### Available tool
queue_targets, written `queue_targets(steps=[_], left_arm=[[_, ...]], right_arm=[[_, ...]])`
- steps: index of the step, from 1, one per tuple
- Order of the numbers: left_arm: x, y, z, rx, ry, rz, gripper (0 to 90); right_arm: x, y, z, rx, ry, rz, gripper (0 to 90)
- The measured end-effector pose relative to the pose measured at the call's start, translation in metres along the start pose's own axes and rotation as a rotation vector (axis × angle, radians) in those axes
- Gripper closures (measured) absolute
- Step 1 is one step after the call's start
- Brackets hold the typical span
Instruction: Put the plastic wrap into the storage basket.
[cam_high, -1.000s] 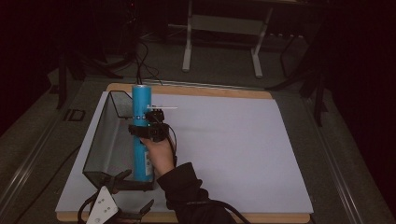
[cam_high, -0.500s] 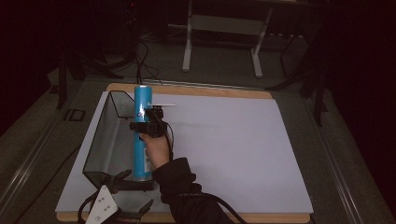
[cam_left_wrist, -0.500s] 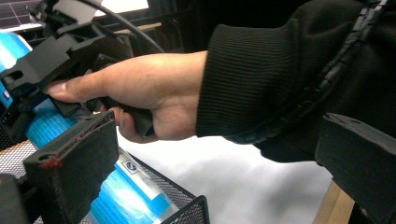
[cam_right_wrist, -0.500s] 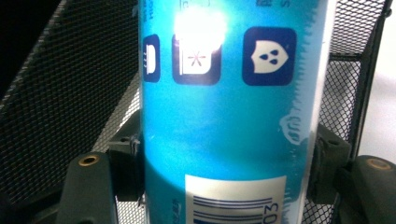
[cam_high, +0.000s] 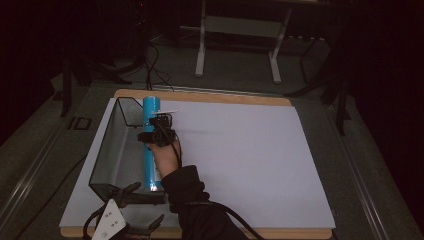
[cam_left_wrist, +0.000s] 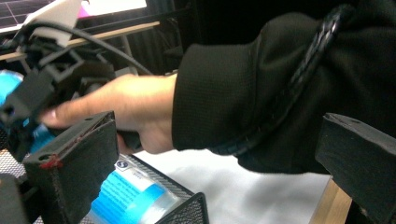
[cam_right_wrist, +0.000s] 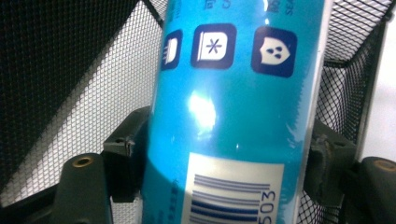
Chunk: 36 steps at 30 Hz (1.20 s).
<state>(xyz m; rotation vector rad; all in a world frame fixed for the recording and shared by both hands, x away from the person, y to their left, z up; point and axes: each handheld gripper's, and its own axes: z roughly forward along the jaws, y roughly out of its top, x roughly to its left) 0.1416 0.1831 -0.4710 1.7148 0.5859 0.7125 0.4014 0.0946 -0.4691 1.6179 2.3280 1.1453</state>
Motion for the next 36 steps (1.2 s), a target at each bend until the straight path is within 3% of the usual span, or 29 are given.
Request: queue_targets(steps=[3,7,9,12,16,24,28,31,33,34,35,36], left_arm=[[0.000,0.000,0.000,0.000,-0.004,-0.002,0.0],[-0.001,0.000,0.001,0.001,-0.006,0.002,0.0],[-0.001,0.000,0.001,0.001,-0.006,0.002,0.0],[-0.001,0.000,0.002,0.003,-0.008,-0.004,0.0],[-0.002,0.000,0.002,0.004,-0.008,0.000,0.0],[-0.002,-0.001,0.002,0.005,-0.008,-0.002,0.0],[-0.002,-0.001,0.002,-0.007,-0.009,-0.009,0.0],[0.002,-0.003,0.001,-0.028,-0.043,-0.071,0.0],[0.002,-0.003,0.001,-0.028,-0.042,-0.079,0.0],[0.002,-0.003,0.002,-0.024,-0.028,-0.078,0.0],[0.002,-0.003,0.002,-0.022,-0.021,-0.079,0.0],[0.002,-0.003,0.002,-0.019,-0.033,-0.087,0.0]], right_arm=[[0.003,-0.001,0.000,-0.011,-0.026,-0.021,27.9],[0.001,-0.002,0.000,-0.014,-0.014,-0.004,27.1],[0.000,-0.001,0.000,-0.015,-0.007,-0.023,26.2],[-0.002,0.000,0.000,0.006,0.021,-0.029,19.7],[-0.002,0.002,-0.002,0.021,0.038,-0.067,10.5],[-0.008,0.005,-0.020,-0.051,0.001,-0.166,10.6],[-0.013,0.006,-0.033,-0.094,0.023,-0.226,12.0],[-0.016,0.006,-0.043,-0.122,0.080,-0.286,13.0],[-0.018,0.006,-0.047,-0.134,0.100,-0.298,13.1],[-0.022,0.006,-0.055,-0.154,0.135,-0.334,13.8],[-0.022,0.006,-0.055,-0.154,0.135,-0.334,13.8],[-0.025,0.007,-0.060,-0.165,0.167,-0.365,13.8]])
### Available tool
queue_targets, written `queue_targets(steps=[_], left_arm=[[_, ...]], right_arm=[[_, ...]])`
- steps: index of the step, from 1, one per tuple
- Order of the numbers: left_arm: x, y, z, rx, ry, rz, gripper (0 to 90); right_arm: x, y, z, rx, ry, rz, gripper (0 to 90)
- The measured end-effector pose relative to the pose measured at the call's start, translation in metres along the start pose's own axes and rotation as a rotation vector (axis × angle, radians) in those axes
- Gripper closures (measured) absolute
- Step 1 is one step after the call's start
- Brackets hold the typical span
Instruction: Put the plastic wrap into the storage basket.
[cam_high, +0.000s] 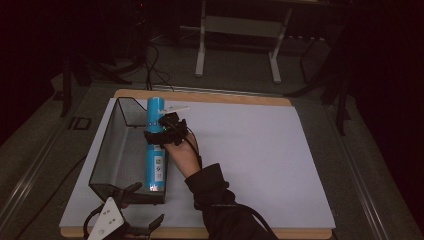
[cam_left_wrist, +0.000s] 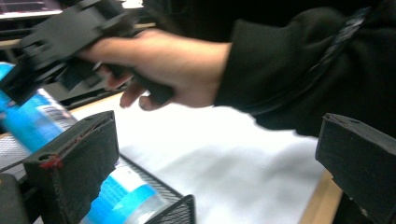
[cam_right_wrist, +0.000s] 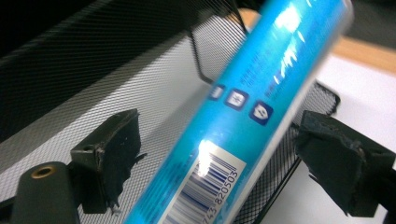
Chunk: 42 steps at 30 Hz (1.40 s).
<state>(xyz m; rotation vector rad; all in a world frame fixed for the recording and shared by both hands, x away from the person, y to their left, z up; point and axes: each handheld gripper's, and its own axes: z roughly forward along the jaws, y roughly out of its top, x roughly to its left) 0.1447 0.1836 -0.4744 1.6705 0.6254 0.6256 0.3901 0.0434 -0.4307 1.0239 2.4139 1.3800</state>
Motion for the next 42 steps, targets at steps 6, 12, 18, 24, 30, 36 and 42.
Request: queue_targets(steps=[6,12,18,24,30,36,42], left_arm=[[-0.001,-0.002,0.008,0.031,-0.032,-0.024,0.0],[-0.001,-0.002,0.008,0.023,-0.025,-0.025,0.0],[-0.003,-0.003,0.008,0.009,-0.026,-0.017,0.0],[-0.003,-0.002,0.009,0.011,-0.029,-0.014,0.0],[-0.006,-0.002,0.010,0.013,-0.029,-0.004,0.0],[-0.006,-0.002,0.010,-0.010,-0.028,-0.003,0.0],[-0.008,-0.002,0.011,-0.002,-0.034,0.001,0.0]], right_arm=[[-0.009,-0.008,-0.032,-0.042,0.020,-0.112,13.6],[-0.015,-0.015,-0.048,-0.064,-0.011,-0.144,13.7],[-0.022,-0.031,-0.066,-0.099,-0.015,-0.166,13.7],[-0.029,-0.047,-0.081,-0.082,-0.023,-0.196,13.6],[-0.034,-0.062,-0.098,-0.097,-0.018,-0.195,13.7],[-0.039,-0.076,-0.112,-0.093,-0.031,-0.205,13.6],[-0.049,-0.099,-0.135,-0.121,-0.054,-0.202,13.6]])
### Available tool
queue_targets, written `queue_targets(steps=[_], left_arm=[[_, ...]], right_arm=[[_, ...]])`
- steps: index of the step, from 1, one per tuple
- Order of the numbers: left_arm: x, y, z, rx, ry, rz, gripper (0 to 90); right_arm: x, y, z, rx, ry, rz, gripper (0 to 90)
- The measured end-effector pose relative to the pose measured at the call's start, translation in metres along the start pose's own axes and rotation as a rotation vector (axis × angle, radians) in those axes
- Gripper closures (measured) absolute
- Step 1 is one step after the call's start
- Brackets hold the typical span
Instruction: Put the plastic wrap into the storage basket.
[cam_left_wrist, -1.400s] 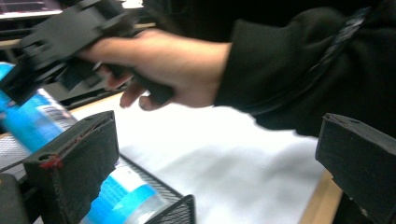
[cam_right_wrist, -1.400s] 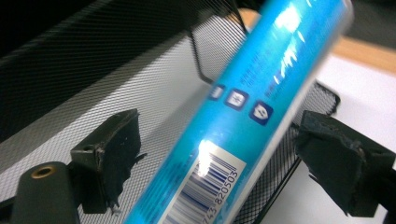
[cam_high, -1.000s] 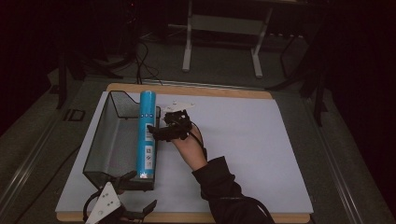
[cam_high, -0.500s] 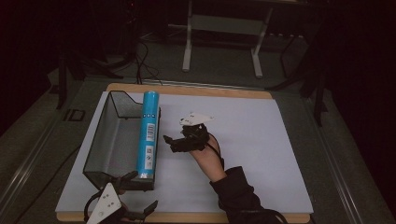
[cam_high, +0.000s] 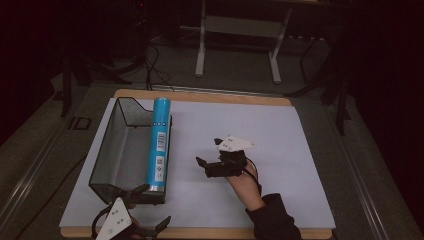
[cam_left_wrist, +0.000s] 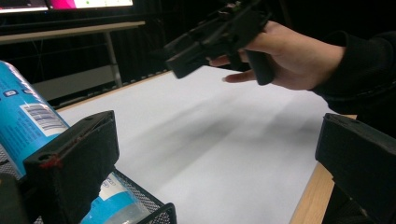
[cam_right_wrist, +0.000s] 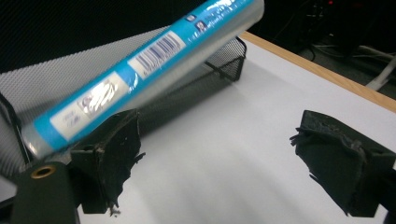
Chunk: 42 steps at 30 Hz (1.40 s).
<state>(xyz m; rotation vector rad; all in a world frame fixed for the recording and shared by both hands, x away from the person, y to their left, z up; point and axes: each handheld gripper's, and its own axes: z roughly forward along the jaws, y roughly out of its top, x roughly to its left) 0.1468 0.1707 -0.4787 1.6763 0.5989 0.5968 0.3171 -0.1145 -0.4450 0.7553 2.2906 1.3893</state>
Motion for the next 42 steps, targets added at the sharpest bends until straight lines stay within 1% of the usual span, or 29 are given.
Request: queue_targets(steps=[2,7,9,12,13,14,16,18,19,20,22,24,25,27,28,29,31,32,35,36,38,40,42], left_arm=[[0.000,0.000,0.000,-0.001,0.001,0.001,0.0],[0.000,0.000,0.001,0.002,-0.003,0.000,0.0],[-0.001,0.000,0.002,0.002,-0.006,0.003,0.0],[-0.002,0.000,0.002,0.003,-0.012,0.005,0.0],[-0.002,0.000,0.002,0.003,-0.012,0.005,0.0],[-0.002,0.000,0.003,0.003,-0.011,0.006,0.0],[-0.002,0.000,0.003,0.004,-0.014,0.003,0.0],[-0.002,0.000,0.003,0.006,-0.014,0.003,0.0],[-0.002,0.000,0.003,0.005,-0.014,0.004,0.0],[-0.002,0.000,0.002,0.010,-0.016,0.002,0.0],[-0.002,0.000,0.002,0.010,-0.014,0.001,0.0],[-0.001,0.000,0.003,0.010,-0.016,0.000,0.0],[-0.001,-0.001,0.003,0.011,-0.015,0.000,0.0],[-0.001,-0.001,0.004,0.013,-0.017,0.001,0.0],[-0.001,-0.001,0.004,0.013,-0.017,0.001,0.0],[-0.002,-0.001,0.004,0.015,-0.017,0.004,0.0],[-0.002,-0.001,0.004,0.013,-0.017,0.005,0.0],[-0.002,-0.001,0.004,0.009,-0.016,0.005,0.0],[-0.002,-0.001,0.005,0.004,-0.013,0.005,0.0],[-0.002,-0.001,0.005,0.004,-0.013,0.005,0.0],[-0.002,-0.001,0.006,0.010,-0.015,0.005,0.0],[-0.002,-0.002,0.006,0.012,-0.013,0.008,0.0],[-0.003,-0.002,0.006,0.015,-0.013,0.010,0.0]], right_arm=[[-0.002,-0.007,-0.007,0.001,-0.012,-0.005,13.6],[-0.010,-0.024,-0.023,-0.008,-0.018,0.017,13.6],[-0.011,-0.027,-0.025,-0.009,-0.026,0.020,13.7],[-0.015,-0.034,-0.036,-0.027,-0.048,0.044,13.7],[-0.015,-0.034,-0.036,-0.027,-0.048,0.044,13.7],[-0.017,-0.039,-0.042,-0.047,-0.053,0.056,13.7],[-0.018,-0.044,-0.045,-0.042,-0.059,0.062,13.7],[-0.019,-0.050,-0.049,-0.044,-0.056,0.075,13.7],[-0.019,-0.050,-0.049,-0.044,-0.056,0.075,13.7],[-0.020,-0.056,-0.053,-0.042,-0.049,0.094,13.7],[-0.020,-0.062,-0.058,-0.042,-0.045,0.111,13.7],[-0.020,-0.065,-0.060,-0.041,-0.046,0.115,13.7],[-0.021,-0.070,-0.065,-0.038,-0.049,0.122,13.7],[-0.022,-0.075,-0.071,-0.030,-0.065,0.114,13.7],[-0.022,-0.075,-0.071,-0.030,-0.065,0.114,13.7],[-0.024,-0.079,-0.077,-0.035,-0.075,0.120,13.7],[-0.026,-0.081,-0.080,-0.034,-0.077,0.128,13.7],[-0.028,-0.086,-0.086,-0.042,-0.086,0.139,13.7],[-0.030,-0.094,-0.093,-0.038,-0.106,0.144,13.7],[-0.030,-0.094,-0.093,-0.038,-0.106,0.144,13.7],[-0.032,-0.100,-0.098,-0.023,-0.136,0.129,13.7],[-0.033,-0.105,-0.100,-0.012,-0.152,0.133,13.4],[-0.035,-0.108,-0.101,-0.009,-0.142,0.138,13.4]])
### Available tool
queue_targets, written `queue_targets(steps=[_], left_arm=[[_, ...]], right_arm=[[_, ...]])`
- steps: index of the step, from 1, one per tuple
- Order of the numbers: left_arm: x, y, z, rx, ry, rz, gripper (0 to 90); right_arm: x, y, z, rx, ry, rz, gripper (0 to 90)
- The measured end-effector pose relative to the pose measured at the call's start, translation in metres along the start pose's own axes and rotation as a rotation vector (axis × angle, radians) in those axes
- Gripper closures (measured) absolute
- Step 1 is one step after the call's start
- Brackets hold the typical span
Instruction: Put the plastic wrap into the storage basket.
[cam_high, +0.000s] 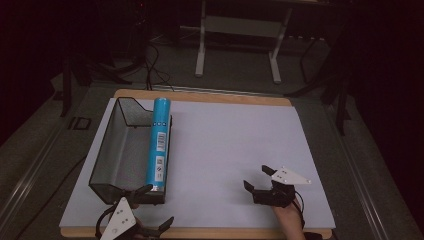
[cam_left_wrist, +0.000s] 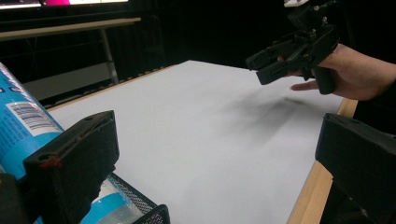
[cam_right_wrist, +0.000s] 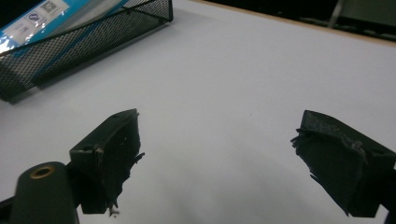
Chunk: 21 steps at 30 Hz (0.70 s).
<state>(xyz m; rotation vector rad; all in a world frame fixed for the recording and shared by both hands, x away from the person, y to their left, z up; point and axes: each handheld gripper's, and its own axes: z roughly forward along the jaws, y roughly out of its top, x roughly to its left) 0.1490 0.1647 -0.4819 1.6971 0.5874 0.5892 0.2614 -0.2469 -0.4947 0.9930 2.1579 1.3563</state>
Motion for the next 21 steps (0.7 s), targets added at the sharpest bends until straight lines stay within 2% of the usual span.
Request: queue_targets(steps=[5,6,16,21], left_arm=[[-0.001,0.000,0.000,0.001,-0.001,0.003,0.0],[0.000,-0.001,0.000,0.005,-0.004,0.004,0.0],[-0.002,-0.001,0.000,0.006,-0.001,0.008,0.0],[-0.002,-0.001,0.000,0.010,0.000,0.013,0.0]], right_arm=[[-0.002,-0.007,0.000,0.015,-0.014,-0.013,13.4],[-0.001,-0.009,0.000,0.020,-0.035,-0.032,13.4],[-0.003,-0.013,0.001,0.013,-0.036,-0.011,13.6],[-0.001,-0.013,0.002,0.020,-0.046,-0.033,13.6]])
